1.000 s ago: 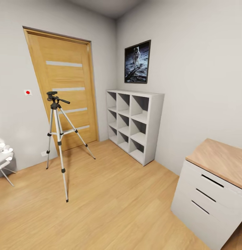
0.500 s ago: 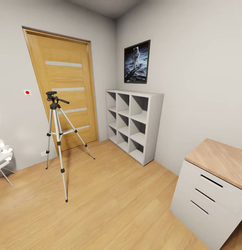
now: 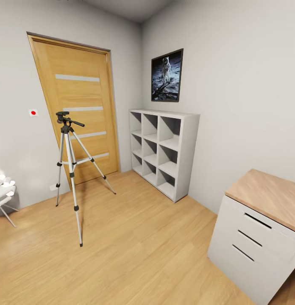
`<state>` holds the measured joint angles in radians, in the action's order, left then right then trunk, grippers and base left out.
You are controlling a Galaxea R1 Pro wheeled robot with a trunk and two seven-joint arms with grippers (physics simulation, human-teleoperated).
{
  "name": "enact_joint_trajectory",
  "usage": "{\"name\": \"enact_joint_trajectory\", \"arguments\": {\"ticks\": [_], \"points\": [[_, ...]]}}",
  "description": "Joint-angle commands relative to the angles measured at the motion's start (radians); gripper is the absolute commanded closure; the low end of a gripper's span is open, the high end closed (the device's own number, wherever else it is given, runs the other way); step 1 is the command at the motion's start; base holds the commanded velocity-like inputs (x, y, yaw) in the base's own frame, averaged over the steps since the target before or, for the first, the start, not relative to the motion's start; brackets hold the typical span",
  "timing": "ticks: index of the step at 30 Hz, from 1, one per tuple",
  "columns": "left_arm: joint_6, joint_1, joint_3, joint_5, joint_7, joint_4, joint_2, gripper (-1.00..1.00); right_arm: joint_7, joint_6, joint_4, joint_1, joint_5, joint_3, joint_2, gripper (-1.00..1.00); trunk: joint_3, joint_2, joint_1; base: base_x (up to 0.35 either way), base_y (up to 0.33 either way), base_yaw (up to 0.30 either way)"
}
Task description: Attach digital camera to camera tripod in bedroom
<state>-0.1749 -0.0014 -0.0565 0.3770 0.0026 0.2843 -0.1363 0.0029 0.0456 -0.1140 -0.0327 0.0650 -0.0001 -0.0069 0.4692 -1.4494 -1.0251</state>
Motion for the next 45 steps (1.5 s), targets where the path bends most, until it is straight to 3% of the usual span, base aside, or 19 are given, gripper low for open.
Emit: {"name": "enact_joint_trajectory", "arguments": {"ticks": [1,3,4,5,6,7,11,12,14,15,16,22,27,32,36,45], "points": [[-0.068,-0.001,-0.006,0.005,0.002,0.138,-0.011,-1.0,0.0,0.04,-0.163,-0.008,0.007,-0.001,0.0,-1.0,0.001,-0.001,0.0,0.0,0.0,0.0],[-0.172,-0.001,-0.006,0.004,0.008,0.225,-0.02,-1.0,0.001,0.117,-0.257,-0.016,0.007,-0.001,0.0,-1.0,0.001,-0.001,0.0,0.0,0.0,0.0],[-0.267,-0.005,-0.006,0.003,0.017,0.308,-0.026,-1.0,0.002,0.204,-0.356,-0.024,0.007,-0.003,0.001,-1.0,0.001,-0.001,0.0,0.0,0.0,0.0],[-0.307,-0.01,-0.007,0.002,0.023,0.348,-0.028,-1.0,0.001,0.247,-0.406,-0.027,0.007,-0.003,0.001,-1.0,0.001,-0.001,0.0,0.0,0.0,0.0],[-0.307,-0.01,-0.007,0.002,0.023,0.348,-0.028,-1.0,0.001,0.247,-0.406,-0.027,0.007,-0.003,0.001,-1.0,0.001,-0.001,0.0,0.0,0.0,0.0],[-0.365,-0.031,-0.007,0.002,0.037,0.421,-0.03,-1.0,-0.001,0.328,-0.506,-0.032,0.008,-0.002,0.002,-1.0,0.001,-0.001,0.0,0.0,0.0,0.0],[-0.429,-0.104,-0.008,0.002,0.076,0.522,-0.027,-1.0,-0.003,0.429,-0.684,-0.042,0.016,0.003,0.006,-1.0,0.001,-0.001,0.0,0.0,0.0,0.0],[-0.446,-0.152,-0.008,0.005,0.096,0.548,-0.023,-1.0,-0.003,0.456,-0.759,-0.05,0.031,0.008,0.008,-1.0,0.001,-0.001,0.0,0.0,0.0,0.0],[-0.457,-0.203,-0.008,0.007,0.112,0.563,-0.016,-1.0,-0.004,0.474,-0.823,-0.064,0.049,0.014,0.01,-1.0,0.001,-0.001,0.0,0.0,0.0,0.0],[-0.457,-0.203,-0.008,0.007,0.112,0.563,-0.016,-1.0,-0.004,0.474,-0.823,-0.064,0.049,0.014,0.01,-1.0,0.001,-0.001,0.0,0.0,0.0,0.0],[-0.466,-0.257,-0.007,0.009,0.122,0.57,-0.006,-1.0,-0.004,0.487,-0.88,-0.081,0.072,0.019,0.012,-1.0,0.001,-0.001,0.0,0.0,0.0,0.0],[-0.478,-0.387,-0.006,0.006,0.138,0.586,0.033,-1.0,-0.007,0.502,-0.98,-0.129,0.141,0.027,0.019,-1.0,0.001,-0.001,0.0,0.0,0.0,0.0],[-0.485,-0.456,-0.004,-0.002,0.15,0.597,0.071,-1.0,-0.01,0.5,-1.018,-0.171,0.178,0.03,0.051,-1.0,0.001,-0.001,0.0,0.0,0.0,0.0],[-0.5,-0.486,-0.002,-0.037,0.188,0.61,0.09,-1.0,-0.014,0.498,-1.069,-0.198,0.192,0.029,0.072,-1.0,0.001,-0.001,0.0,0.0,0.0,0.0],[-0.558,-0.499,-0.004,-0.153,0.275,0.639,0.099,-1.0,-0.017,0.502,-1.138,-0.264,0.185,0.024,0.092,-1.0,0.001,-0.001,0.0,0.0,0.0,0.0],[-0.547,-0.501,0.001,-0.177,0.286,0.662,0.131,-1.0,-0.018,0.493,-1.148,-0.285,0.171,0.018,0.125,-1.0,0.001,-0.001,0.0,0.0,0.0,0.0]]}}
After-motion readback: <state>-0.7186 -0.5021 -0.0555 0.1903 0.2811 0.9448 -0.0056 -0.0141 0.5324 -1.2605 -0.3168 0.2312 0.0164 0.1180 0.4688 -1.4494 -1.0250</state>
